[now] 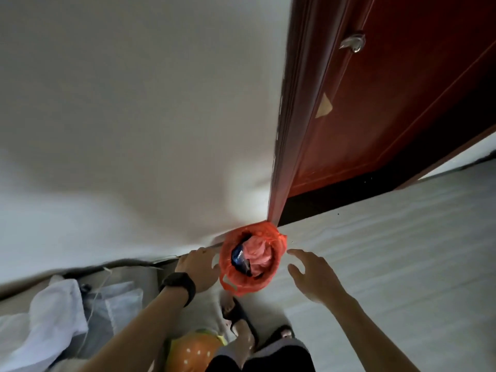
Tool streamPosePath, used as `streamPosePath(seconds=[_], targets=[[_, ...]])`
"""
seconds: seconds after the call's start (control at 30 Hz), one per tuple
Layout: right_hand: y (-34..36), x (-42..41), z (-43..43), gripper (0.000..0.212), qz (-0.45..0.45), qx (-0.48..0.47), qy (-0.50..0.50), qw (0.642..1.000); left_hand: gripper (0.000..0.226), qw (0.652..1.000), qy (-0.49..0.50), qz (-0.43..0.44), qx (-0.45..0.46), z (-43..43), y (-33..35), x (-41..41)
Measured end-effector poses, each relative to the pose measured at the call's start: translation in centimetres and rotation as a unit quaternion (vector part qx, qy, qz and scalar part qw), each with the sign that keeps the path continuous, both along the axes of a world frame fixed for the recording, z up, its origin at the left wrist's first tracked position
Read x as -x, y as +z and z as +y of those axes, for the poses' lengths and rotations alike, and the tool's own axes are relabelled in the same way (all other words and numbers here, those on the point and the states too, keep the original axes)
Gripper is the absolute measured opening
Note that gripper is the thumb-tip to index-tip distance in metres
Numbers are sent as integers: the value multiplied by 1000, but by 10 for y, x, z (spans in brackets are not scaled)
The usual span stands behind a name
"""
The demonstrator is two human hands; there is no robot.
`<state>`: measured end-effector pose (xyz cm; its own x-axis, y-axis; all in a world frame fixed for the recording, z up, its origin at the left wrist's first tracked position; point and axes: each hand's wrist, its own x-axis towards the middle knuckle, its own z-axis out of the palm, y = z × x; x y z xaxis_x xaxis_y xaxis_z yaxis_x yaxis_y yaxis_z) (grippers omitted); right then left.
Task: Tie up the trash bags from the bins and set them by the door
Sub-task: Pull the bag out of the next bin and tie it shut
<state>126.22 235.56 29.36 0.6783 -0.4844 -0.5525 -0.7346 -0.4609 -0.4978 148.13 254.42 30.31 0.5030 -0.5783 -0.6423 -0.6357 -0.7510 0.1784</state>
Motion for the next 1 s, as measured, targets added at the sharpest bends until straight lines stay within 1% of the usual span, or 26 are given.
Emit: streamPosePath(seconds=[0.1,0.27,0.37,0.43,0.47,0.5,0.6,0.7,0.77,0.9,1.0], targets=[[-28,-3,1,50,13,-15,-33,999,47,1000,-11,13,-9,-8,-24,-4],[-116,-5,-1,54,20,-48,-115,992,50,998,-54,17,-32,-30,-109,-17],[-172,-9,0,56,30,-67,-153,986,43,995,-86,34,-33,-44,-166,-29],[-215,-13,1,57,40,-73,-168,982,48,995,-87,42,-28,-52,-221,-42],[-222,-17,-1,57,42,-70,-172,982,52,996,-78,39,-24,-54,-232,-50],[-249,-20,-1,57,48,-70,-179,980,56,995,-85,35,-25,-60,-265,-54],[-321,-35,-6,59,59,-66,-207,974,62,991,-136,12,-7,-84,-327,-63],[-391,-52,-8,61,52,-63,-257,963,61,970,-235,-39,47,-111,-388,-72],[-428,-62,-9,65,36,-54,-290,955,62,951,-295,-48,79,-125,-419,-77],[-493,-82,-20,83,-29,-26,-302,953,59,917,-357,-79,160,-149,-484,-90],[-527,-96,-26,85,-117,1,-315,942,55,883,-398,-82,233,-152,-520,-95]])
